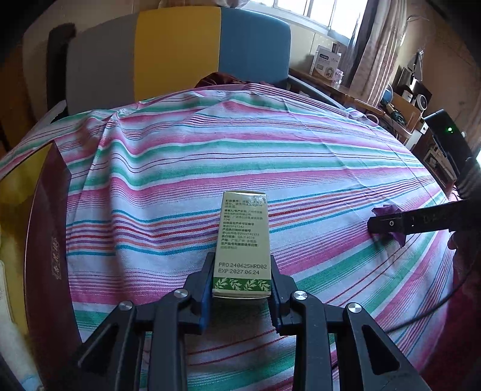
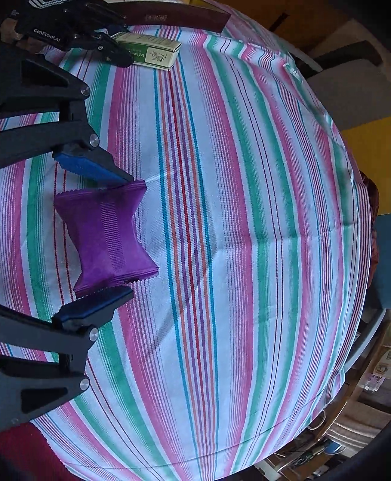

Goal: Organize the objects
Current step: 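Carry the green medicine box into the gold tray and open the left gripper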

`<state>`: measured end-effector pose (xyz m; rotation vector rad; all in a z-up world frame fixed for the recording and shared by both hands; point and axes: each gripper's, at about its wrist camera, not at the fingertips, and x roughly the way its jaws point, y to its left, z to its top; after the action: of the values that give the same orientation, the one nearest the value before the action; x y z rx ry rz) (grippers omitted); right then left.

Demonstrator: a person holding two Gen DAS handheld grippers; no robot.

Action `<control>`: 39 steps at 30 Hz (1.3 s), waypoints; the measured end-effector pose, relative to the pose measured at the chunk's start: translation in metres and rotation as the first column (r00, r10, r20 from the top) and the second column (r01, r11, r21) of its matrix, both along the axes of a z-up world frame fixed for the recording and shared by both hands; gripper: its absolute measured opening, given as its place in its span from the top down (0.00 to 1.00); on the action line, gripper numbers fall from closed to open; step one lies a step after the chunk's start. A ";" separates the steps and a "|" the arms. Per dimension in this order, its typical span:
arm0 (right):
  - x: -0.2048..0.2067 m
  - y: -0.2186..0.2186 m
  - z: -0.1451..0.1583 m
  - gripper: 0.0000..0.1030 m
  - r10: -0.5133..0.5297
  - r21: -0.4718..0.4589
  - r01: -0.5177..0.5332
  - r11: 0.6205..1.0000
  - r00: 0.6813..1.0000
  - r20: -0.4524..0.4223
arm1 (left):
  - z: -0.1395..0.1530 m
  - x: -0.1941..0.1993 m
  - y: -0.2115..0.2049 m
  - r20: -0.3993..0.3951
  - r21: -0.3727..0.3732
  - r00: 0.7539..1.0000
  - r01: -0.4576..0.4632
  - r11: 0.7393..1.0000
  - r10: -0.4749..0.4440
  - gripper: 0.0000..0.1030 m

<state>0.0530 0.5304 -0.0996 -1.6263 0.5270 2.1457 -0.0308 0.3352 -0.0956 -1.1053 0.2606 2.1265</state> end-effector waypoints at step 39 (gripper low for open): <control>-0.001 0.002 0.012 0.57 0.107 0.045 -0.105 0.993 0.993 -0.049 | 0.066 0.014 -0.079 -0.023 0.133 0.996 -0.080 0.988 0.084 0.71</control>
<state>0.0525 0.5322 -0.0873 -1.6140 0.4162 2.2647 -0.0170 0.2565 -0.0292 -1.0247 0.0873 2.1994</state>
